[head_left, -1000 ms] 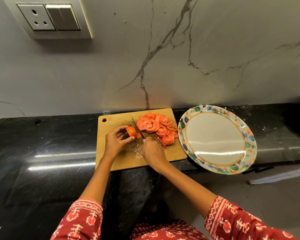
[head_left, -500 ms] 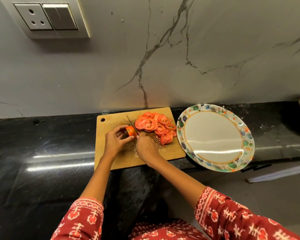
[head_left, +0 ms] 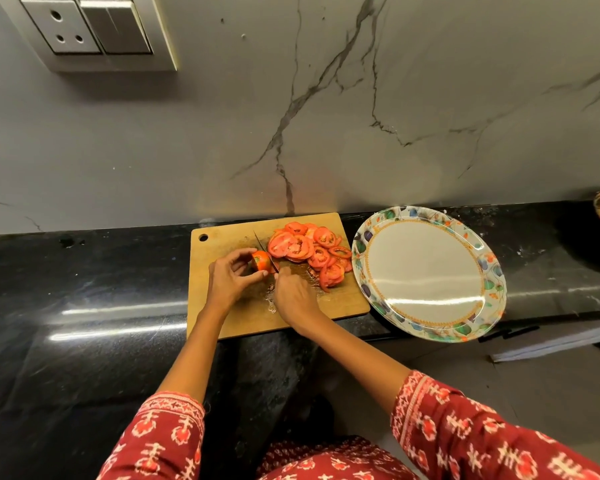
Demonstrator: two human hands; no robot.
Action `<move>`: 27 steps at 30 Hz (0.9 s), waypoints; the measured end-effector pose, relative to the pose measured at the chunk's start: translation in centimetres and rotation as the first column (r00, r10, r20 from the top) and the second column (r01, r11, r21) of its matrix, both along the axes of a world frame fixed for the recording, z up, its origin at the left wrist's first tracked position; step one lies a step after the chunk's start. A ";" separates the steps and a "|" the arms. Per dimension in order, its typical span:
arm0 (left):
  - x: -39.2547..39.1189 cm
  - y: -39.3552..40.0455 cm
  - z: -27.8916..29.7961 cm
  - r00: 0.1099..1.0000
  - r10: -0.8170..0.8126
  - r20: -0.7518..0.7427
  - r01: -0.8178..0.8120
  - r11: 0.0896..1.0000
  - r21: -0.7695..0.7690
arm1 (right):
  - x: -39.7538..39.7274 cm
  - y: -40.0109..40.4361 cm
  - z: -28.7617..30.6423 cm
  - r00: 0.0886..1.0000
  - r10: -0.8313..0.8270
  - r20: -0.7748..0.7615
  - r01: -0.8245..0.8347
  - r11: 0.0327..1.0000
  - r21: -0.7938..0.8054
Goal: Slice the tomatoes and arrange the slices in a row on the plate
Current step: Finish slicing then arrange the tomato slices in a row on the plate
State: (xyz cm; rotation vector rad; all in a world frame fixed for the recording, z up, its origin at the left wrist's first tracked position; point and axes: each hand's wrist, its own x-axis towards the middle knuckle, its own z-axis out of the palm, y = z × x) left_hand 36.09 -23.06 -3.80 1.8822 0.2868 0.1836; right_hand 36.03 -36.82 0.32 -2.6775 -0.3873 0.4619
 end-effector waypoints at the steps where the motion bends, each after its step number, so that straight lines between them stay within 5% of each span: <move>1: -0.1 0.0 0.0 1.000 0.002 0.002 -0.002 1.000 0.000 | -0.4 -0.3 -0.2 1.000 0.004 0.006 -0.004 1.000 0.000; 27: -0.4 -0.2 0.0 0.999 0.042 0.021 -0.039 0.992 -0.116 | 0.2 0.2 -1.2 0.991 -0.018 -0.129 0.023 0.999 0.033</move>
